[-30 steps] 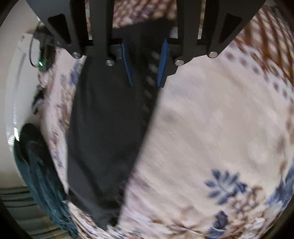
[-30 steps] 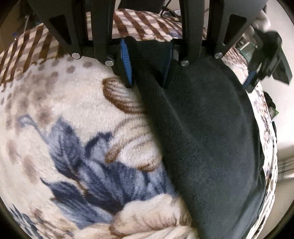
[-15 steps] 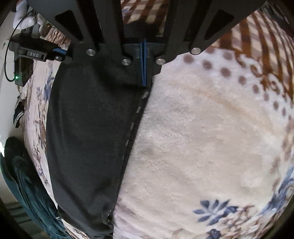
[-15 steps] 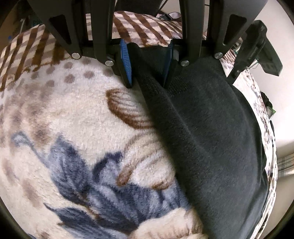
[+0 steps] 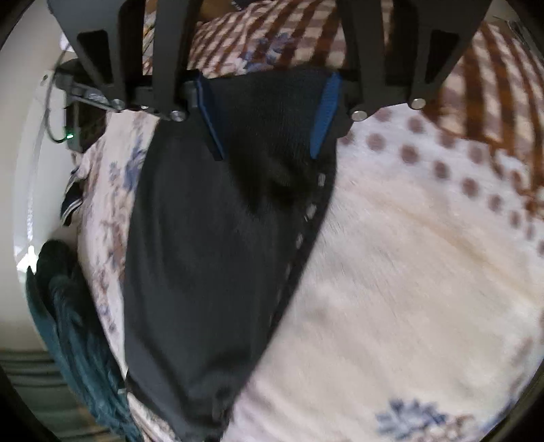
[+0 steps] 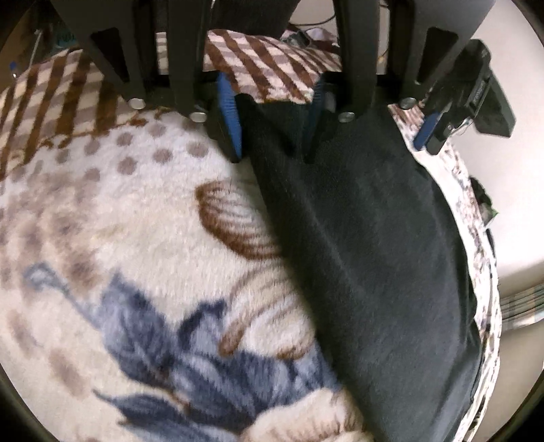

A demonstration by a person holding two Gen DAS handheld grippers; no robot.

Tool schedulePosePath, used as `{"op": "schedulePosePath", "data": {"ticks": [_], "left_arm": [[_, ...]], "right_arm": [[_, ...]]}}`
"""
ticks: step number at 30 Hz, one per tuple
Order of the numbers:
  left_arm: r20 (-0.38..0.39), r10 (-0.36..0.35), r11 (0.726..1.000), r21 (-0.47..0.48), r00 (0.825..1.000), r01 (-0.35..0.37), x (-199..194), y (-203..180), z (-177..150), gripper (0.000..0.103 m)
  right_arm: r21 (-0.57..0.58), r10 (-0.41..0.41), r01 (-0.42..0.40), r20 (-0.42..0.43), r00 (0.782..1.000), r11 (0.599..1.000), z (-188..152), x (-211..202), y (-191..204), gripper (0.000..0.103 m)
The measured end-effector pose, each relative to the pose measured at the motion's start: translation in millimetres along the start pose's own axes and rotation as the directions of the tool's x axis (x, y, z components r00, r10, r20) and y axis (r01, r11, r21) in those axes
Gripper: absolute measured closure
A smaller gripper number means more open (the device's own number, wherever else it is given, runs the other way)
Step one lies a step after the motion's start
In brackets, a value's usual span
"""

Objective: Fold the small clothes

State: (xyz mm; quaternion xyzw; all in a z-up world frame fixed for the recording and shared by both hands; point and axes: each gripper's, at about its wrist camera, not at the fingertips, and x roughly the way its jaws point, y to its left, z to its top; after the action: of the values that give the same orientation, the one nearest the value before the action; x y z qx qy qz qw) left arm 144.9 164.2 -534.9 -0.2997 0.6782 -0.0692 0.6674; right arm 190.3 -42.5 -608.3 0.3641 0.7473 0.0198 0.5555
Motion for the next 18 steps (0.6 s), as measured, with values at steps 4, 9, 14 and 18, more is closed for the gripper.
{"op": "schedulePosePath", "data": {"ticks": [4,9,14,18], "left_arm": [[-0.003,0.029,0.998,0.049,1.000,-0.029,11,-7,2,0.055],[0.014,0.056,0.989,0.135,0.998,-0.057,3,-11,-3,0.056],[0.041,0.238,0.947,0.214,0.970,-0.241,-5,-11,-10,0.064],[0.034,0.155,0.981,0.109,0.987,-0.158,-15,7,-11,0.060]], "right_arm": [[0.011,0.047,-0.047,0.010,0.999,0.999,0,11,-8,0.057],[0.011,0.114,-0.115,0.038,0.993,0.993,0,8,-15,0.057],[-0.007,0.105,-0.105,0.031,0.994,0.994,2,7,-19,0.057],[-0.024,0.073,-0.072,0.029,0.997,0.997,1,6,-14,0.057]]}}
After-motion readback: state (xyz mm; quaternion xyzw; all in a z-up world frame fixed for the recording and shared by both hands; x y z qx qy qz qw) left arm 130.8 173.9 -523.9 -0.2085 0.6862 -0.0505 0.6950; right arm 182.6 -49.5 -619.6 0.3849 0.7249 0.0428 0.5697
